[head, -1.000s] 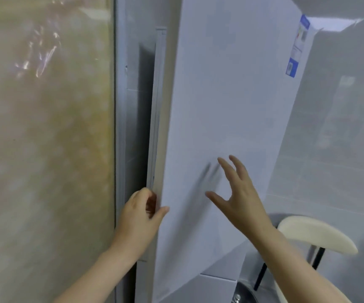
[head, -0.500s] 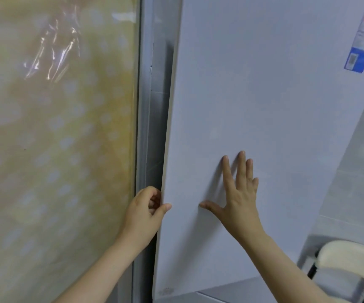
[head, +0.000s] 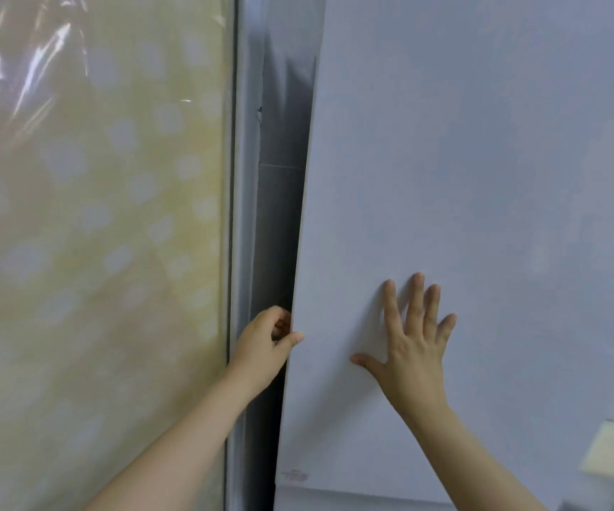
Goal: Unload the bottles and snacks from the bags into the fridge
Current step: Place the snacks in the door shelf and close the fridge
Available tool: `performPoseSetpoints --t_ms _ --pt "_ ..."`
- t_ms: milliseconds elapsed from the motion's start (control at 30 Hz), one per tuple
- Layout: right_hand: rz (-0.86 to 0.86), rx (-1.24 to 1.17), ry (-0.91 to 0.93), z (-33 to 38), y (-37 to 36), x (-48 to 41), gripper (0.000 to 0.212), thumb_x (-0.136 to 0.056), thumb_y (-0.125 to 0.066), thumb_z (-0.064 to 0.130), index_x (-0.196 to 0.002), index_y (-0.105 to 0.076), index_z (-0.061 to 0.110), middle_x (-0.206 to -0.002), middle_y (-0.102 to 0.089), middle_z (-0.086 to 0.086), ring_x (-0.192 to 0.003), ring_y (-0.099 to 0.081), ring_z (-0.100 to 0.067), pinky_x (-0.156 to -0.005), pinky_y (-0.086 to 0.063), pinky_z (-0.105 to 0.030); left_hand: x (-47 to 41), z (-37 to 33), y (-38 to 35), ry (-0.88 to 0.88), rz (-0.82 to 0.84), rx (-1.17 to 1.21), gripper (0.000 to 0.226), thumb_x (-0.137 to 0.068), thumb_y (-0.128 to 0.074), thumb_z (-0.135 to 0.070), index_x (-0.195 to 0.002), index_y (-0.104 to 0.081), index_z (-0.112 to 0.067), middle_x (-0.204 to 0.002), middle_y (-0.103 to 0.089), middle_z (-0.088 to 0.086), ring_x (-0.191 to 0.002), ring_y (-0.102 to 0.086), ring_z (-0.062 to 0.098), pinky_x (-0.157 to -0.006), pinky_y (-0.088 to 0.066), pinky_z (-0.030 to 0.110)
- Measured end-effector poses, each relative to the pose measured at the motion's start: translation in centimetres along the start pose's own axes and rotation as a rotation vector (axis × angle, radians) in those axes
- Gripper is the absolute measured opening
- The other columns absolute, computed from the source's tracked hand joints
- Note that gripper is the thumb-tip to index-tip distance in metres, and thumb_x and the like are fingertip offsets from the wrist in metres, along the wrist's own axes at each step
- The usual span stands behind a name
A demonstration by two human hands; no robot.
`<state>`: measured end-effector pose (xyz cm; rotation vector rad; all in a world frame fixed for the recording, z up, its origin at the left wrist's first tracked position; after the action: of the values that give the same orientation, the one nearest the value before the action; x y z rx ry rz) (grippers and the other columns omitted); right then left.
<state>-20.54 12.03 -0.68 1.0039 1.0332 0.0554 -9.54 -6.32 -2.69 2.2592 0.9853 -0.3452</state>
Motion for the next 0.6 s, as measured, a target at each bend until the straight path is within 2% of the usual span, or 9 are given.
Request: performPoseSetpoints --t_ms 200,467,600 --pt "-0.052 0.080 -0.043 -0.4 -2.6 -2.6 0.129 -0.060 -0.083 0.051 -0.153 0.002 0.024 -0.159 0.014 -0.013 -0.145 0.017 -0.036 -0.108 -0.010 -0.070 -4.8 1.8 -1.4 -0.019 0.053 -0.019 0.019 -0.086 -0.066 -0.024 -0.083 -0.049 -0.031 -0.082 -0.057 -0.012 -0.073 -0.055 0.004 -0.056 -0.037 0.003" --pt "-0.126 0.120 -0.039 -0.8 -3.8 -3.6 0.131 -0.059 -0.082 0.052 -0.153 0.005 0.025 -0.160 0.008 -0.014 -0.146 0.011 -0.037 -0.109 -0.008 -0.069 -6.8 3.1 -2.4 -0.019 0.065 0.036 0.020 -0.087 -0.066 -0.023 -0.082 -0.051 -0.035 -0.087 -0.064 -0.011 -0.079 -0.059 0.000 -0.057 -0.038 0.005" --pt "-0.108 0.093 -0.039 -0.8 -3.6 -3.6 0.129 -0.060 -0.082 0.050 -0.153 0.004 0.026 -0.160 0.009 -0.012 -0.147 0.010 -0.037 -0.110 -0.008 -0.069 -6.5 2.9 -2.4 -0.021 0.022 0.000 0.012 -0.089 -0.063 -0.024 -0.088 -0.052 -0.029 -0.089 -0.062 -0.010 -0.078 -0.057 0.000 -0.057 -0.034 0.007"
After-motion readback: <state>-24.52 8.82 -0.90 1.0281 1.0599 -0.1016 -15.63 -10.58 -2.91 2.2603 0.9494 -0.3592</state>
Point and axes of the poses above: each hand's wrist, its own x-axis away from the middle knuckle, its own y-axis out of the back of the hand, z = x × y, the point moved 9 cm from there along -x, towards the middle knuckle
